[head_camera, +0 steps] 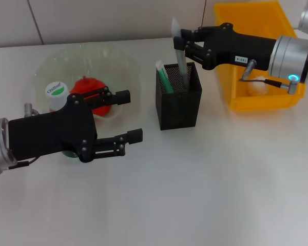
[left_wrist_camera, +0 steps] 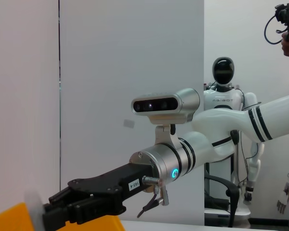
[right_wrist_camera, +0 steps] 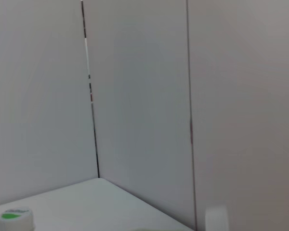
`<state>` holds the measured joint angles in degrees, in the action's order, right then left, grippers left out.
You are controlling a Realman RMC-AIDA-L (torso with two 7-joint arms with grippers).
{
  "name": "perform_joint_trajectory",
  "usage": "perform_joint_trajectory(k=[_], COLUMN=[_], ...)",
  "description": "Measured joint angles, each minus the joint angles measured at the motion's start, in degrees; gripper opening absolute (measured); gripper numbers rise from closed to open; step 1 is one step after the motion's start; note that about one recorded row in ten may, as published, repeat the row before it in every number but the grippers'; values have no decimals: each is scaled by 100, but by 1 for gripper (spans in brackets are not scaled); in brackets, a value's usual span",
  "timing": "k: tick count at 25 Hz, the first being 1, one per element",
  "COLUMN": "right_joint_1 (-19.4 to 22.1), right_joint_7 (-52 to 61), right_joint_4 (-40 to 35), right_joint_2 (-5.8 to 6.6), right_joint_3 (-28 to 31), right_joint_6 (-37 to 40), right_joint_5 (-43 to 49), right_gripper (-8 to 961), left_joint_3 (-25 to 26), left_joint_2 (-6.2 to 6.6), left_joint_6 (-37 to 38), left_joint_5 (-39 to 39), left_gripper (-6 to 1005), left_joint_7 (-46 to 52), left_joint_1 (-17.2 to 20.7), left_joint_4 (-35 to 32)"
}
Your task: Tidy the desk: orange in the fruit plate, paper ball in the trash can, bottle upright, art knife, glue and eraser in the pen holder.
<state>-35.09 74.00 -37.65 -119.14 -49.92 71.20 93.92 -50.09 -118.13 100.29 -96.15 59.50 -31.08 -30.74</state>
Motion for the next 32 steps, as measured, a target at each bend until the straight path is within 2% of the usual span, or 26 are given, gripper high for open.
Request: perform_joint_trajectory(k=[4, 13, 19, 23, 24, 25, 27, 32], right_joint_1=[19, 52, 384, 582, 723, 723, 887, 1471], right_joint_7=[9, 11, 11, -35, -52, -52, -97, 319], right_joint_4=[3, -70, -483, -623, -726, -726, -894, -1861], right_joint_2=[-4, 0, -4, -4, -4, -4, -4, -6], right_joint_3=[1, -28, -71, -73, -77, -77, -125, -807], right_joint_6=[-47, 9, 172, 502, 878, 878, 1368, 1907], right_joint_5=[-38, -42, -42, -42, -42, -42, -15, 212], right_gripper=[239, 535, 710, 760, 773, 772, 771, 768], left_joint_3=[-1, 0, 35, 63, 63, 77, 78, 41], left_joint_2=[0, 1, 40, 77, 77, 156, 176, 187], left_joint_6=[0, 13, 84, 147, 147, 386, 602, 774], left_joint_5=[0, 0, 0, 1, 1, 3, 4, 0], left_gripper=[793, 793, 793, 793, 793, 793, 792, 789], left_joint_7=[0, 23, 119, 204, 204, 414, 498, 577], left_joint_1=[11, 31, 31, 5, 5, -66, -101, -108], left_joint_4=[2, -11, -48, -86, -86, -288, -441, -558])
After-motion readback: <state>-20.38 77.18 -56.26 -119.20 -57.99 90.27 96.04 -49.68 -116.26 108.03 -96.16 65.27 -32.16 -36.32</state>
